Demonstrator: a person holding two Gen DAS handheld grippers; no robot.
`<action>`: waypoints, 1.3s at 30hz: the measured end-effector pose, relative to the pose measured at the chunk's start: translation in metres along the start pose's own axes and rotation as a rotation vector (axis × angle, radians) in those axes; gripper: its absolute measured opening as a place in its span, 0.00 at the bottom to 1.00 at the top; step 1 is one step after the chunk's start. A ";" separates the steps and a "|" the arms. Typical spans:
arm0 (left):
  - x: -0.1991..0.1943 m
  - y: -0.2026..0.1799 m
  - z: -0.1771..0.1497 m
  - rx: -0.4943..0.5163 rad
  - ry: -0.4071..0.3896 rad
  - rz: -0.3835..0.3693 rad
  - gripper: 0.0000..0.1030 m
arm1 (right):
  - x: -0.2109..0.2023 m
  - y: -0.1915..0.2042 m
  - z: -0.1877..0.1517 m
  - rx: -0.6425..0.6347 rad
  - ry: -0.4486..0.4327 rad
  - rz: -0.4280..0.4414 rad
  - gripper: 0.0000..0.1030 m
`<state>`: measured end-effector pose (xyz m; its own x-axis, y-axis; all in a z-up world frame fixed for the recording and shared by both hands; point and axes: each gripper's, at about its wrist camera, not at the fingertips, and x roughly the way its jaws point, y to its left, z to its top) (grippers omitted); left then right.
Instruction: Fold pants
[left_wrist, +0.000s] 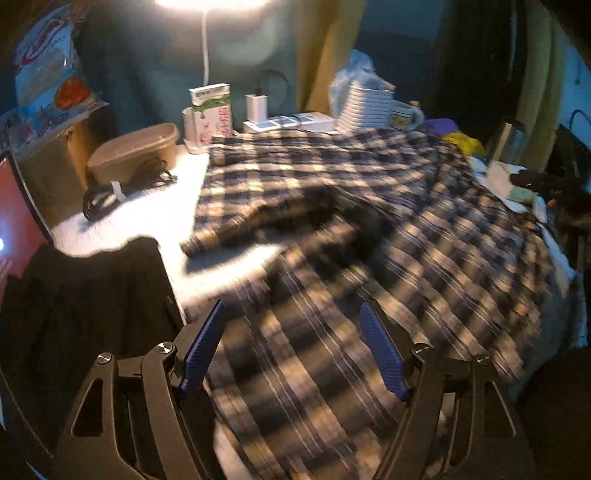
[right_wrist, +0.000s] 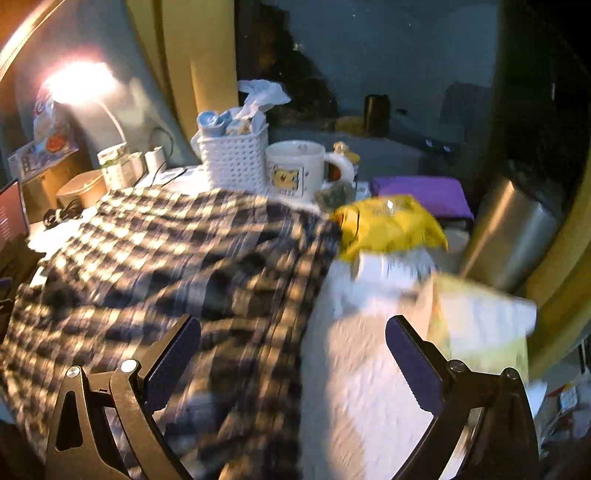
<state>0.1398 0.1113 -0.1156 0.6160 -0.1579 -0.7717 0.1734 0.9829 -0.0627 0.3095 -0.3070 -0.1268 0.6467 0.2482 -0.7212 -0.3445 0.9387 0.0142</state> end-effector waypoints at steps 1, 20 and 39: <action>-0.005 -0.004 -0.007 0.002 0.000 -0.019 0.73 | -0.003 0.003 -0.006 0.001 0.007 0.004 0.91; -0.032 -0.027 -0.091 -0.061 0.043 -0.149 0.52 | -0.065 -0.003 -0.087 0.116 0.001 -0.043 0.81; -0.074 -0.034 -0.076 -0.025 -0.171 -0.097 0.02 | -0.058 0.022 -0.102 -0.137 0.019 -0.017 0.58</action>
<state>0.0305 0.0970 -0.1045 0.7195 -0.2634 -0.6426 0.2202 0.9641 -0.1486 0.1956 -0.3248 -0.1553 0.6406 0.2265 -0.7337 -0.4241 0.9009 -0.0923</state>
